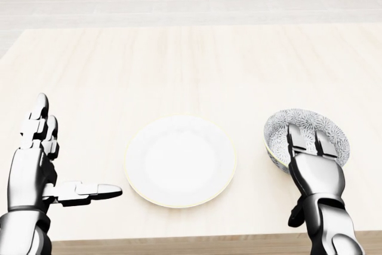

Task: Put the bowl on the plate.

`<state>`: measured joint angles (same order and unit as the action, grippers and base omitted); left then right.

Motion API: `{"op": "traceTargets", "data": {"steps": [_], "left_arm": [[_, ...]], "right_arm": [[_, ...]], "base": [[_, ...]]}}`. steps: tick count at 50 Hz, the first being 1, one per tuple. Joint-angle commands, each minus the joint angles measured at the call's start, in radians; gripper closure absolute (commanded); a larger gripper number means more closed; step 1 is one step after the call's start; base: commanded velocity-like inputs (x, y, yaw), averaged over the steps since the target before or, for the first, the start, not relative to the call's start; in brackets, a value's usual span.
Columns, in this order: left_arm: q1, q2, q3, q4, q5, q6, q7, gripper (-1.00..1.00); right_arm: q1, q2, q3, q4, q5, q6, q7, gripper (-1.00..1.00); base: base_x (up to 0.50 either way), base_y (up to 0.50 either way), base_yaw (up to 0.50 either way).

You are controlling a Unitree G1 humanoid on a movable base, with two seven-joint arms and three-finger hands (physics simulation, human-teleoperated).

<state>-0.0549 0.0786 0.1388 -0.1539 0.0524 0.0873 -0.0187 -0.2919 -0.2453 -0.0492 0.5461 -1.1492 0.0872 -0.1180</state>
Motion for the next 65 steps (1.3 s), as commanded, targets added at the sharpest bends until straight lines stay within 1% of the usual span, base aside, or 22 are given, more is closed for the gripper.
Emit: {"op": "traceTargets", "data": {"steps": [1,8,23,25,28,39,47,58,65], "left_arm": [[0.022,-0.003,0.006,-0.047,-0.004,0.0,-0.008,-1.0],[0.0,0.001,0.013,-0.006,-0.004,0.0,-0.005,-1.0],[0.013,0.003,0.021,-0.013,-0.013,0.0,-0.006,-1.0],[0.016,0.003,0.022,-0.016,-0.014,0.0,-0.007,-1.0],[0.012,0.003,0.023,-0.012,-0.014,0.0,-0.004,-1.0],[0.016,0.001,0.018,-0.014,-0.011,0.0,-0.003,-1.0],[0.023,-0.001,0.012,-0.018,-0.005,0.0,-0.005,-1.0],[0.016,0.002,0.012,0.03,0.004,0.0,-0.004,-1.0],[0.016,0.006,0.024,0.013,-0.003,0.0,-0.003,-1.0]], "right_arm": [[-0.006,-0.007,0.013,0.057,0.005,0.0,-0.013,-1.0],[-0.013,-0.007,0.02,0.059,-0.001,0.0,-0.005,-1.0],[-0.045,-0.008,0.025,0.125,0.014,0.0,-0.038,-1.0],[-0.044,-0.008,0.027,0.122,0.016,0.0,-0.04,-0.41],[-0.038,-0.008,0.028,0.107,0.016,0.0,-0.037,0.99],[-0.021,-0.009,0.028,0.067,0.007,0.0,-0.021,1.0],[-0.024,-0.008,0.024,0.074,0.006,0.0,-0.029,1.0],[-0.036,-0.008,0.024,0.076,0.004,0.0,-0.03,1.0],[-0.059,-0.011,0.01,0.028,0.006,0.0,-0.072,1.0]], "base": [[0.0,0.0,0.0],[0.0,0.0,0.0],[0.0,0.0,0.0],[0.0,0.0,0.0],[0.0,0.0,0.0],[0.0,0.0,0.0],[0.0,0.0,0.0],[0.0,0.0,0.0],[0.0,0.0,0.0]]}}
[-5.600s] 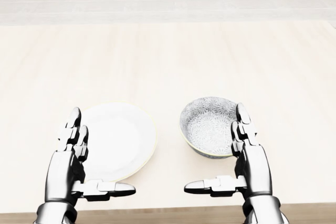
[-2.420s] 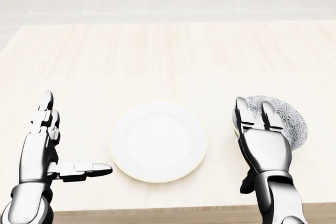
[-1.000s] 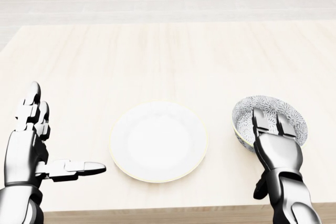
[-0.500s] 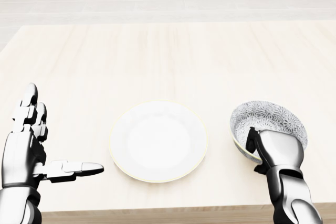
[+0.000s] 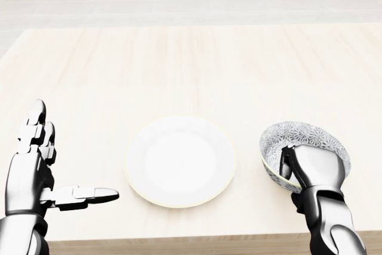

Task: Put the bowl on the plate.

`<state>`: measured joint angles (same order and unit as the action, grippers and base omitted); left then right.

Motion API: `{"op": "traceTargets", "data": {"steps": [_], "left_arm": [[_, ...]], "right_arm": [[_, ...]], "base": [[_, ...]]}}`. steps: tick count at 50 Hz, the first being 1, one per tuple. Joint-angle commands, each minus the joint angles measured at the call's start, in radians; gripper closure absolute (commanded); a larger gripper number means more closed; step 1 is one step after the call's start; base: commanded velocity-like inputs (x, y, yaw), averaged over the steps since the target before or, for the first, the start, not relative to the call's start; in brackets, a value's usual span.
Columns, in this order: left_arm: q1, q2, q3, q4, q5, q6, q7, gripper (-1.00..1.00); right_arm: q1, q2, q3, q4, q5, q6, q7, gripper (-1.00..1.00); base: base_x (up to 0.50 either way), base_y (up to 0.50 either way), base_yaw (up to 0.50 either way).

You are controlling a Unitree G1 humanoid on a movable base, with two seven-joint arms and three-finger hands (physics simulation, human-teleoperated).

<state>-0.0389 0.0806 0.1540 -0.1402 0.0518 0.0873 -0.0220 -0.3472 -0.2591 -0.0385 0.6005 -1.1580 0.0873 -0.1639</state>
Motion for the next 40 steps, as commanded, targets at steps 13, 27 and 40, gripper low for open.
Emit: {"op": "traceTargets", "data": {"steps": [13,27,40], "left_arm": [[0.022,0.005,0.022,-0.018,-0.01,0.0,-0.009,-1.0],[0.022,0.009,0.035,-0.014,-0.016,0.0,-0.014,-1.0],[0.011,0.015,0.043,-0.01,-0.015,0.0,-0.007,-1.0]], "right_arm": [[0.03,0.04,0.012,-0.309,-0.025,0.0,-0.003,1.0],[0.028,0.121,0.06,-0.376,-0.111,0.0,0.011,1.0],[-0.037,0.224,0.136,-0.298,-0.153,0.0,-0.009,1.0]], "base": [[0.0,0.0,0.0],[0.0,0.0,0.0],[0.0,0.0,0.0]]}}
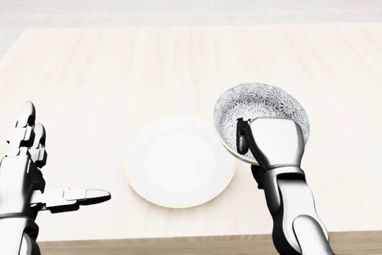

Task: Put the bowl on the plate.

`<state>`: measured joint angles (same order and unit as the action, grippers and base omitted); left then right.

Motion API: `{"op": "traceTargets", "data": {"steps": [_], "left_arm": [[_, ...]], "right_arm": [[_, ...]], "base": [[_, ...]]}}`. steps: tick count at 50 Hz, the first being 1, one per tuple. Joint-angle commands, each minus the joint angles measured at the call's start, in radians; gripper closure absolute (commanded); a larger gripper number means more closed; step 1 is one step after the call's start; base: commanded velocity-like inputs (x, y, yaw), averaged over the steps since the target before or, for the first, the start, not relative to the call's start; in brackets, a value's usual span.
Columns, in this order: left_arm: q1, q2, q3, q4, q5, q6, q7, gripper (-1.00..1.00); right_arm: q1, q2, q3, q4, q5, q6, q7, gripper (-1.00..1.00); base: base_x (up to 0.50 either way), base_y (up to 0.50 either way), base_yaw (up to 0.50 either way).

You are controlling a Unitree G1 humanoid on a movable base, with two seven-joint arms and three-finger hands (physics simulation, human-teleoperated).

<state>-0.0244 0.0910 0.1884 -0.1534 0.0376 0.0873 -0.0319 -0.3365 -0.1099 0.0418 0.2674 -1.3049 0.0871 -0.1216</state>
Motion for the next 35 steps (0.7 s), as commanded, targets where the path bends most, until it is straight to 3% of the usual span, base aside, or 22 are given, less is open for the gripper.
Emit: {"op": "traceTargets", "data": {"steps": [1,12,35], "left_arm": [[-0.006,0.006,0.012,0.008,-0.002,0.0,0.003,-1.0],[-0.035,0.018,0.015,0.064,-0.004,0.0,0.017,-1.0],[-0.066,0.031,0.015,0.123,0.017,0.0,0.042,-1.0]], "right_arm": [[-0.063,0.083,0.058,0.064,-0.003,0.0,-0.066,1.0],[-0.156,0.144,0.086,0.23,0.032,0.0,-0.153,1.0],[-0.151,0.205,0.144,0.302,0.071,0.0,-0.192,1.0]], "base": [[0.0,0.0,0.0],[0.0,0.0,0.0],[0.0,0.0,0.0]]}}
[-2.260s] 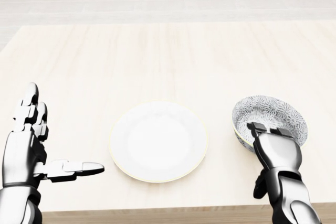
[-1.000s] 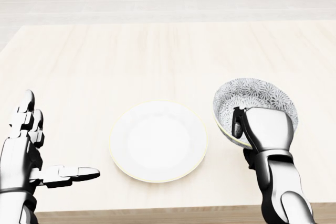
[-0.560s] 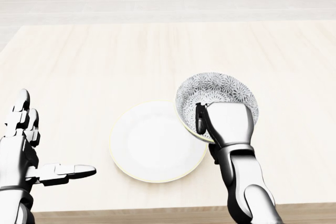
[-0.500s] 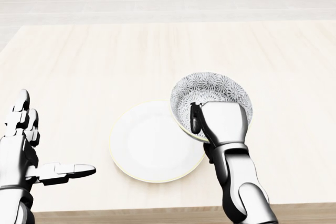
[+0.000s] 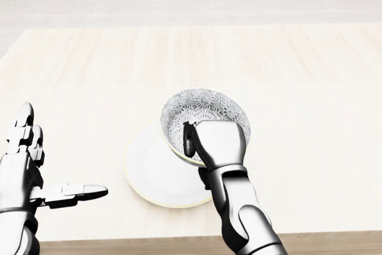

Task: Put the bowl on the plate.

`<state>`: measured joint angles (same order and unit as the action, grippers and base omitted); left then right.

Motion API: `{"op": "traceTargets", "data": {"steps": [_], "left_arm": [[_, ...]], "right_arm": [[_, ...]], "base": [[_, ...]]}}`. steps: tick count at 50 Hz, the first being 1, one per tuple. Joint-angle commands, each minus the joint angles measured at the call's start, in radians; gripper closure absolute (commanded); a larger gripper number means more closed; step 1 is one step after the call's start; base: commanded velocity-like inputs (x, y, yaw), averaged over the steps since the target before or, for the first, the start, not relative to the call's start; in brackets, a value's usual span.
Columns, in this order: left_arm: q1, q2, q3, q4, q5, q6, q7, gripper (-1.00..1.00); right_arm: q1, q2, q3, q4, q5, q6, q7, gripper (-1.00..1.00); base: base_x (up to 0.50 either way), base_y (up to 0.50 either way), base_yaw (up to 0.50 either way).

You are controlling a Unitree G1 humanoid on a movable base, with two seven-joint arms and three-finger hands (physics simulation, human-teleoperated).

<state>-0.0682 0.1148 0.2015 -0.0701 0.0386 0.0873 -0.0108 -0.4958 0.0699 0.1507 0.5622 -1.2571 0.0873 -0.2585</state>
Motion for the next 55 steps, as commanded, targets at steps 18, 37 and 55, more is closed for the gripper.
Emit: {"op": "traceTargets", "data": {"steps": [18,37,55], "left_arm": [[-0.018,0.01,-0.011,0.06,0.03,0.0,0.024,-1.0],[-0.015,0.009,-0.009,0.06,0.035,0.0,0.018,-1.0],[-0.016,0.009,-0.009,0.051,0.041,0.0,0.019,-1.0]], "right_arm": [[0.122,0.047,0.081,-0.108,-0.046,0.0,-0.019,1.0],[0.107,0.062,0.077,-0.085,-0.058,0.0,-0.021,1.0],[0.105,0.07,0.082,-0.082,-0.071,0.0,-0.018,1.0]], "base": [[0.0,0.0,0.0],[0.0,0.0,0.0],[0.0,0.0,0.0]]}}
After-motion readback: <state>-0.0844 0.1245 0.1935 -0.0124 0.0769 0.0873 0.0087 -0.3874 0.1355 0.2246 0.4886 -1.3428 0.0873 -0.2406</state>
